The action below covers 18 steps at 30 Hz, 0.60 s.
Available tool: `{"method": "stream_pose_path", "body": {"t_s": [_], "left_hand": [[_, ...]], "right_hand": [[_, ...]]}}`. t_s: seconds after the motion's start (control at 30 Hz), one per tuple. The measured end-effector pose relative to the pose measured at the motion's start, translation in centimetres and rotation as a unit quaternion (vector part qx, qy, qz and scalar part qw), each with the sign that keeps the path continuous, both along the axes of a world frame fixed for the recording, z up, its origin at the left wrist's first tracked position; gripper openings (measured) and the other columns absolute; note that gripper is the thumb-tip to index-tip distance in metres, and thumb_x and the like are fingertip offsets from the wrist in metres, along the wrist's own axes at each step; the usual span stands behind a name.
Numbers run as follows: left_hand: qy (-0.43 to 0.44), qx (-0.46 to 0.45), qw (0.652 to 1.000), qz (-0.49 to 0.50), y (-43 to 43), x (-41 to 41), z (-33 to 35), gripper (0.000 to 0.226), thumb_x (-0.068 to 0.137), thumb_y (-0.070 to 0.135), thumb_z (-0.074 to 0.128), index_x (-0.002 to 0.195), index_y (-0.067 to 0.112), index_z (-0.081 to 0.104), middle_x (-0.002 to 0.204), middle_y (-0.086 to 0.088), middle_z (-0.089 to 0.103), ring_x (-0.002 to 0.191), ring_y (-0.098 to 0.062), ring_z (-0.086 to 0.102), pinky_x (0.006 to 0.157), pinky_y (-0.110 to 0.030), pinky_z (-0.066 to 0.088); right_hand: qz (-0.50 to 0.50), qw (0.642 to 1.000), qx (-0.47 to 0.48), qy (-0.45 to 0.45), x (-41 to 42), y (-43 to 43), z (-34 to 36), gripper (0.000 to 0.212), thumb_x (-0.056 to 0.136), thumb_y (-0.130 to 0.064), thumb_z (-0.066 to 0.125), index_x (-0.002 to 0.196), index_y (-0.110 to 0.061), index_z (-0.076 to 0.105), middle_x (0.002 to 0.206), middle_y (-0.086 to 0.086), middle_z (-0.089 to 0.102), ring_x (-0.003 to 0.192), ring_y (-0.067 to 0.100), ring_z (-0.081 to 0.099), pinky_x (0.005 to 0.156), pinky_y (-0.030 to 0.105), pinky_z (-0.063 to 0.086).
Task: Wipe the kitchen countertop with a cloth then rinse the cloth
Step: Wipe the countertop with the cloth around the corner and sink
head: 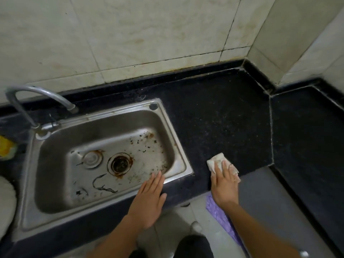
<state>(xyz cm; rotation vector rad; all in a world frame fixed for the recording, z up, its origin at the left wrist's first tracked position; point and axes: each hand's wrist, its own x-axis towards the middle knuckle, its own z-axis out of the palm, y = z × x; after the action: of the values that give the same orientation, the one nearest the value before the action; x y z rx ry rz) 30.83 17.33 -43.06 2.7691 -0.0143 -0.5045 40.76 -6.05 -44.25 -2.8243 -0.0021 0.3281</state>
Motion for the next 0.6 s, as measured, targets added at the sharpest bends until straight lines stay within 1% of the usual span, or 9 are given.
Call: {"method": "stream_pose_path", "body": {"t_s": [0.17,0.3,0.33,0.37,0.4,0.43,0.47,0.5,0.6], "left_hand": [[0.015,-0.016,0.999,-0.048,3.7,-2.2,0.5,0.084,0.069,0.057,-0.025,0.146,0.021,-0.021,0.152,0.006,-0.028,0.140,-0.012,-0.027,0.115,-0.030,-0.013],[0.033,-0.048,0.996,-0.067,5.3,-2.9,0.9,0.088,0.065,0.060,-0.024,0.143,0.022,-0.022,0.151,0.008,-0.028,0.140,-0.010,-0.026,0.112,-0.027,-0.014],[0.039,-0.054,0.995,-0.071,5.8,-3.0,1.1,0.089,0.066,0.061,-0.022,0.145,0.022,-0.020,0.152,0.009,-0.026,0.140,-0.009,-0.025,0.112,-0.026,-0.013],[0.044,-0.061,0.995,-0.071,6.3,-3.0,1.2,0.087,0.070,0.062,-0.020,0.147,0.021,-0.017,0.153,0.009,-0.025,0.139,-0.008,-0.025,0.112,-0.026,-0.012],[0.048,-0.066,0.995,-0.065,7.0,-3.0,1.3,0.080,0.078,0.060,-0.014,0.148,0.022,-0.015,0.153,0.010,-0.023,0.139,-0.007,-0.024,0.112,-0.026,-0.011],[0.051,-0.072,0.995,-0.054,7.5,-2.9,1.6,0.072,0.086,0.057,-0.006,0.149,0.022,-0.013,0.153,0.011,-0.022,0.138,-0.005,-0.023,0.112,-0.025,-0.011],[0.052,-0.080,0.995,-0.042,8.1,-2.8,1.8,0.067,0.093,0.054,0.002,0.149,0.022,-0.012,0.153,0.012,-0.021,0.137,-0.004,-0.023,0.112,-0.025,-0.010],[0.052,-0.092,0.994,-0.032,8.8,-2.6,2.1,0.062,0.097,0.050,0.008,0.150,0.022,-0.011,0.153,0.012,-0.020,0.137,-0.003,-0.022,0.112,-0.025,-0.010],[0.041,-0.119,0.992,0.000,11.3,-2.0,2.6,0.058,0.101,0.043,0.014,0.150,0.021,-0.009,0.156,0.008,-0.017,0.140,-0.005,-0.020,0.115,-0.026,-0.008]], "right_hand": [[-0.006,1.000,0.006,0.026,-6.5,5.4,0.6,0.050,0.104,-0.028,0.022,0.152,-0.024,0.008,0.160,0.004,-0.005,0.147,0.025,-0.010,0.116,0.031,-0.009],[0.069,0.994,-0.023,0.085,-7.6,6.3,2.2,0.053,0.103,-0.016,0.026,0.152,-0.016,0.006,0.160,0.005,-0.002,0.147,0.026,-0.007,0.112,0.029,-0.014],[0.075,0.992,-0.015,0.104,-7.5,6.5,2.5,0.052,0.102,-0.015,0.028,0.152,-0.016,0.015,0.160,0.008,0.008,0.147,0.027,0.002,0.117,0.031,-0.006],[0.050,0.991,0.007,0.124,-7.2,6.9,3.1,0.047,0.101,-0.017,0.029,0.148,-0.014,0.028,0.155,0.010,0.026,0.144,0.029,0.019,0.119,0.034,0.011],[0.009,0.991,0.037,0.132,-6.7,7.5,4.1,0.040,0.101,-0.019,0.028,0.138,-0.015,0.041,0.143,0.012,0.044,0.133,0.030,0.039,0.111,0.037,0.030],[-0.020,0.990,0.046,0.133,-6.1,8.1,5.1,0.034,0.101,-0.021,0.028,0.127,-0.014,0.049,0.128,0.013,0.056,0.117,0.031,0.052,0.096,0.037,0.042],[-0.034,0.989,0.056,0.129,-5.6,9.0,6.2,0.032,0.101,-0.022,0.028,0.120,-0.012,0.051,0.117,0.014,0.061,0.105,0.032,0.058,0.087,0.037,0.046],[-0.038,0.989,0.069,0.124,-4.9,10.0,7.2,0.031,0.102,-0.024,0.029,0.117,-0.011,0.053,0.112,0.014,0.063,0.101,0.032,0.059,0.084,0.037,0.047],[-0.012,0.981,0.148,0.123,-3.0,13.8,9.8,0.032,0.103,-0.028,0.033,0.116,-0.011,0.056,0.110,0.014,0.062,0.096,0.027,0.060,0.083,0.033,0.046]]}}
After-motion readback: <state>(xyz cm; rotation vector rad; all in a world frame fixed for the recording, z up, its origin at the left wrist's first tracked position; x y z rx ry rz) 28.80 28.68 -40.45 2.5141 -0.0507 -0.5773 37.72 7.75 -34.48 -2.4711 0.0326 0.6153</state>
